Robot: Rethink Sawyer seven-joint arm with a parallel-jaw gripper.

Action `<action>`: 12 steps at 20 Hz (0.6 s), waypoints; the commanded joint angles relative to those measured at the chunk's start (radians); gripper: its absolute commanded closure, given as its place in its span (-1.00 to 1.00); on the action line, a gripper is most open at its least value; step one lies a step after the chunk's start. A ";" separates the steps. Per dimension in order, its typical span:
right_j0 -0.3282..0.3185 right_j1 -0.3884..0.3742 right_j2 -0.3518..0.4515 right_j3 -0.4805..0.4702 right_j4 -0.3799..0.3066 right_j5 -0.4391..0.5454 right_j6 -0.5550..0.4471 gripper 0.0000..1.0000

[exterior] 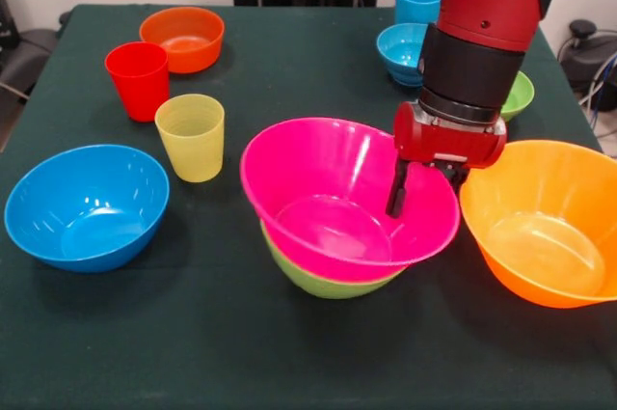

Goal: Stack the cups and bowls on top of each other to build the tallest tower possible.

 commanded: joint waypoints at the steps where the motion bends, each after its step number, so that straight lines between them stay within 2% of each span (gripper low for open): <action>1: -0.009 0.077 0.132 0.043 -0.017 0.149 -0.057 -1.00; 12: 0.002 0.038 0.114 0.073 -0.016 0.190 -0.051 -1.00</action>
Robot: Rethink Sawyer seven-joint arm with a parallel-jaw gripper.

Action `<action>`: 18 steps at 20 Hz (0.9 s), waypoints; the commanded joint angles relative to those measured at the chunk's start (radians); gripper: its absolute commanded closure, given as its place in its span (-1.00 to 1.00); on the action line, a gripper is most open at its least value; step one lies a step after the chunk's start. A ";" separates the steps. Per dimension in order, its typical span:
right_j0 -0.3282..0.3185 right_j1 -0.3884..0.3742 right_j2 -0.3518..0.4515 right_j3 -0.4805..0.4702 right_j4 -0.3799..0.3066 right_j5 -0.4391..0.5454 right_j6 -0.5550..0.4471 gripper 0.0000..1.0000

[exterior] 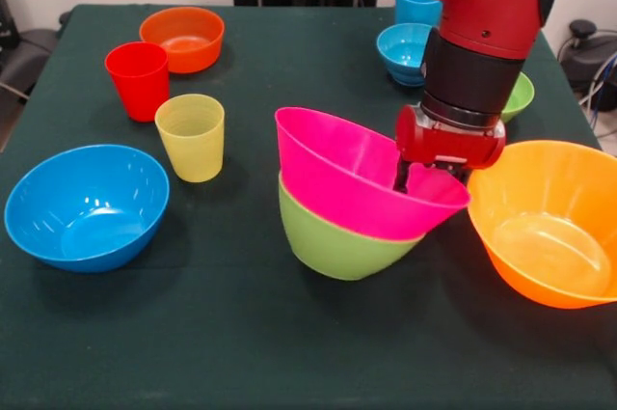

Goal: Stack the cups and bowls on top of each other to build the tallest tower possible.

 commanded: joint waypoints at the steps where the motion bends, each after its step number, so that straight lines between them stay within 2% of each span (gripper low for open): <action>1: -0.002 0.022 0.108 0.073 -0.018 0.154 -0.052 -1.00; 18: -0.015 -0.036 0.104 0.117 -0.046 0.128 -0.073 -1.00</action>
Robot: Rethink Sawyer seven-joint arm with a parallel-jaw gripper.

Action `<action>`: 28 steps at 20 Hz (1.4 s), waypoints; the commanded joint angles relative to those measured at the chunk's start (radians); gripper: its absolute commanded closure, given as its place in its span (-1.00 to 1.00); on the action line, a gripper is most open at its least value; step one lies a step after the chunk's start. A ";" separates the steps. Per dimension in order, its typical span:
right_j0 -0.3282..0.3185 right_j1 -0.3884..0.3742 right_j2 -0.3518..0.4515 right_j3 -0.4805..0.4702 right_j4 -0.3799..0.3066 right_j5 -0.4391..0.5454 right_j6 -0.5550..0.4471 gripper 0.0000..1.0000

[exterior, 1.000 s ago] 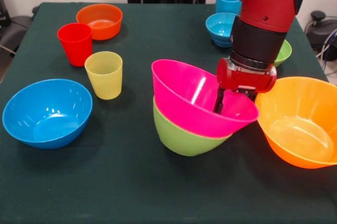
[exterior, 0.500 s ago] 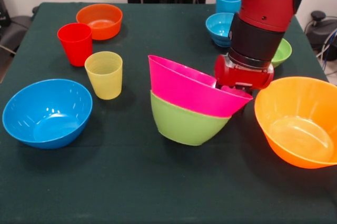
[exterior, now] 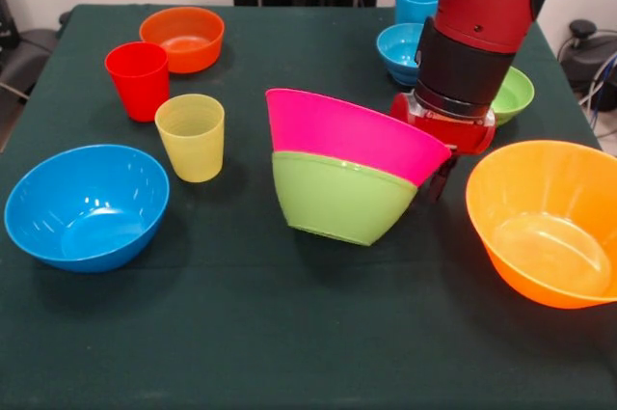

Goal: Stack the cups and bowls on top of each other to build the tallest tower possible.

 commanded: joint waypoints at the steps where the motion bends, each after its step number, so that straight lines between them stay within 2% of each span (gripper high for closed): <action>1: -0.019 -0.027 0.104 0.070 -0.050 0.095 -0.083 -1.00; 9: -0.072 -0.077 0.134 0.092 -0.072 0.098 -0.153 -1.00; 12: -0.081 -0.132 0.119 0.146 -0.088 0.030 -0.118 -1.00; 14: -0.080 -0.136 0.113 0.140 -0.115 -0.033 -0.109 -1.00; 16: -0.099 -0.136 0.139 0.149 -0.130 -0.076 -0.110 -1.00; 17: -0.109 -0.137 0.152 0.153 -0.138 -0.097 -0.110 1.00; 19: -0.108 -0.117 0.157 0.135 -0.145 -0.110 -0.093 1.00; 25: -0.159 -0.094 0.212 0.136 -0.144 -0.098 -0.090 1.00; 28: -0.182 -0.086 0.237 0.143 -0.119 -0.039 -0.091 1.00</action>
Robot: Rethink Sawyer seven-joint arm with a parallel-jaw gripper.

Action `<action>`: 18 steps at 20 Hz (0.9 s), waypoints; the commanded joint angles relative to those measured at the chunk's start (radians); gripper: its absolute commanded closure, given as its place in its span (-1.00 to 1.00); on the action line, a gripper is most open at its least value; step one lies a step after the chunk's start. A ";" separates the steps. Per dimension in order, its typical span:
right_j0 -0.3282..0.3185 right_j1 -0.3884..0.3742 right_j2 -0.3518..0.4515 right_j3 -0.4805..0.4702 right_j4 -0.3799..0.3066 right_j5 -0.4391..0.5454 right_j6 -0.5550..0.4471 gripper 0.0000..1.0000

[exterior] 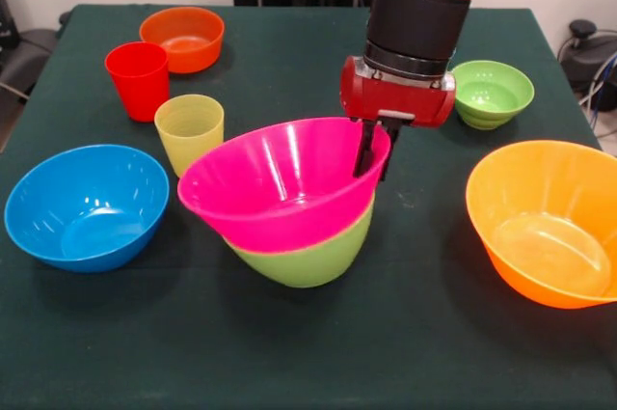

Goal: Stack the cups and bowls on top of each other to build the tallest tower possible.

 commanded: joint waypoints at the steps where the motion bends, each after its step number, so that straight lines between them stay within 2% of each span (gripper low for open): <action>1: -0.051 0.067 0.169 0.056 -0.038 0.048 -0.098 1.00; 4: -0.052 0.085 0.173 0.033 -0.030 0.104 -0.104 1.00; 11: -0.022 0.105 0.151 0.012 -0.040 0.112 -0.070 1.00; 15: 0.010 0.089 0.127 -0.031 -0.022 0.269 -0.101 1.00; 18: 0.014 0.089 0.137 -0.060 -0.018 0.342 -0.125 1.00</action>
